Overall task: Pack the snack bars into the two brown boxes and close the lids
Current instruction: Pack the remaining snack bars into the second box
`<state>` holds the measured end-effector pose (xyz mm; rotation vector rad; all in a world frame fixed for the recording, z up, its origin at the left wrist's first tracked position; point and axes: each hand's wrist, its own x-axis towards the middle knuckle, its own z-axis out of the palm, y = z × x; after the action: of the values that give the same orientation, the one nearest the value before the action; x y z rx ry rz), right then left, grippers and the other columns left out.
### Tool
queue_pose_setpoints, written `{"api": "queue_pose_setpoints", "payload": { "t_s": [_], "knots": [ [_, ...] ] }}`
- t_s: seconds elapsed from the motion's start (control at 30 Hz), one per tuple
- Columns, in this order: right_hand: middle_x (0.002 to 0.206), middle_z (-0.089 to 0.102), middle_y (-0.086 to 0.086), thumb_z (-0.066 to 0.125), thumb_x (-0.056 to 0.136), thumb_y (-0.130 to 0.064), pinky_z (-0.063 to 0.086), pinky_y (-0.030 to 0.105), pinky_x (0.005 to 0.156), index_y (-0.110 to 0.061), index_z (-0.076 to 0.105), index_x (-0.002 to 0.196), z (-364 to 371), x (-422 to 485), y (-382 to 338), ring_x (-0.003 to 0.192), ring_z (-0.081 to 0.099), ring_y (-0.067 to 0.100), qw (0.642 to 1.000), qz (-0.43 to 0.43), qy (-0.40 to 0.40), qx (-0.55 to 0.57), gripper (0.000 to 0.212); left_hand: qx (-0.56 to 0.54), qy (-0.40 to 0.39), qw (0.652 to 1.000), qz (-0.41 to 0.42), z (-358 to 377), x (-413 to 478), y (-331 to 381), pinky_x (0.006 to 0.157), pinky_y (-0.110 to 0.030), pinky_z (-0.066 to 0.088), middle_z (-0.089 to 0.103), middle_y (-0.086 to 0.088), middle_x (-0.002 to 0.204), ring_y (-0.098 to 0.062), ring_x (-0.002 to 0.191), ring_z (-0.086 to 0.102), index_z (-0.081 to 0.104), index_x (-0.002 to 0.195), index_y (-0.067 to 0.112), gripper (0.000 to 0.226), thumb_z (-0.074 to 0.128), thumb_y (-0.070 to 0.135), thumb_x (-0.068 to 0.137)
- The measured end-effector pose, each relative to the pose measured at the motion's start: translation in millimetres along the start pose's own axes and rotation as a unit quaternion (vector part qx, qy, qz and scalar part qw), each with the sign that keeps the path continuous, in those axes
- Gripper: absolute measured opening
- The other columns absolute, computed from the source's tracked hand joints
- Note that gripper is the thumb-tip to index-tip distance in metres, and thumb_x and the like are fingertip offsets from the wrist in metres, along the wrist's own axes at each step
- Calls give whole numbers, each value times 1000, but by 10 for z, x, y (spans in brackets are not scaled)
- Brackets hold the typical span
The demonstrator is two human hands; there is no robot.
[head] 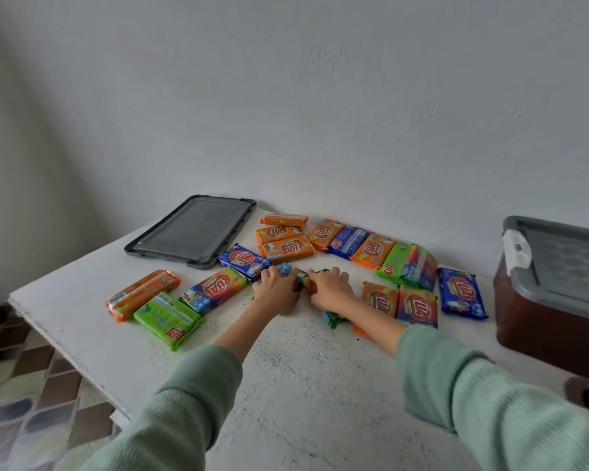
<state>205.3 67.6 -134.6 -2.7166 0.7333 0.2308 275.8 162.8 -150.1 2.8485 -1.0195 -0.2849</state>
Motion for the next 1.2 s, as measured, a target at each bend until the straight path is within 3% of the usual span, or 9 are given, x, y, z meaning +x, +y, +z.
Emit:
{"api": "queue_pose_setpoints", "payload": {
  "t_s": [0.17, 0.23, 0.47, 0.57, 0.73, 0.83, 0.93, 1.0, 1.2],
  "knots": [
    [137, 44, 15, 57, 89, -24, 35, 39, 104, -19, 25, 147, -390, -185, 35, 130, 36, 34, 996, -39, 35, 71, 66, -110, 50, 992, 18, -196, -32, 67, 73, -30, 46, 64, -9, 108, -22, 92, 53, 63, 112, 20, 30, 66, 24, 82],
    [121, 52, 14, 59, 89, -24, 37, 36, 100, -17, 30, 146, -679, -366, 81, 127, 41, 32, 991, -68, 77, 85, 64, -137, 75, 987, 44, -422, -111, 175, 72, -26, 42, 67, -9, 107, -21, 91, 57, 63, 116, 17, 39, 70, 25, 79],
    [141, 46, 8, 67, 83, -19, 37, 27, 97, -23, 34, 144, -1633, -1485, 704, 128, 43, 24, 979, -88, 156, 101, 69, -180, 129, 954, 200, -1296, -630, 1073, 78, -23, 41, 66, -8, 114, -20, 100, 59, 57, 126, 21, 55, 75, 29, 74],
    [138, 49, 4, 70, 81, -19, 36, 19, 82, -27, 38, 142, -1813, -2135, 1150, 112, 49, 14, 976, -63, 183, 100, 69, -159, 100, 934, 304, -1400, -968, 1586, 77, -18, 44, 68, -5, 113, -15, 93, 61, 59, 124, 22, 55, 76, 30, 72],
    [129, 55, -2, 79, 70, -18, 42, 23, 79, -35, 44, 136, -1770, -3104, 1848, 99, 51, 9, 981, 15, 172, 84, 77, -127, 29, 891, 434, -1226, -1568, 2377, 69, -4, 40, 70, -3, 106, -14, 91, 65, 61, 121, 20, 56, 80, 27, 68],
    [126, 55, -4, 81, 65, -13, 51, 24, 82, -32, 46, 134, -1602, -3528, 2169, 102, 56, 11, 986, 39, 135, 92, 79, -80, -27, 861, 501, -985, -1863, 2714, 71, -5, 42, 70, -2, 103, -11, 87, 63, 63, 119, 20, 59, 80, 34, 65],
    [120, 55, -10, 83, 63, -15, 45, 18, 81, -30, 50, 130, -1334, -3752, 2411, 102, 51, 5, 992, 48, 97, 59, 76, -19, -77, 837, 541, -679, -2015, 2889, 85, -15, 45, 61, 2, 114, -10, 98, 56, 60, 121, 22, 56, 76, 35, 69],
    [124, 51, -8, 83, 63, -19, 40, 19, 86, -29, 51, 129, -1148, -3803, 2540, 105, 46, 4, 996, 45, 78, 22, 74, 17, -85, 832, 548, -503, -2068, 2945, 94, -28, 45, 51, 3, 120, -11, 106, 49, 56, 125, 27, 58, 74, 35, 71],
    [125, 36, -5, 77, 67, -6, 46, 28, 90, -27, 49, 130, -658, -3830, 2720, 110, 47, 17, 997, 39, 22, -59, 72, 100, -114, 816, 558, -58, -2199, 3048, 96, -30, 43, 43, 0, 131, -17, 116, 47, 49, 132, 26, 63, 72, 27, 73]
  ]
}}
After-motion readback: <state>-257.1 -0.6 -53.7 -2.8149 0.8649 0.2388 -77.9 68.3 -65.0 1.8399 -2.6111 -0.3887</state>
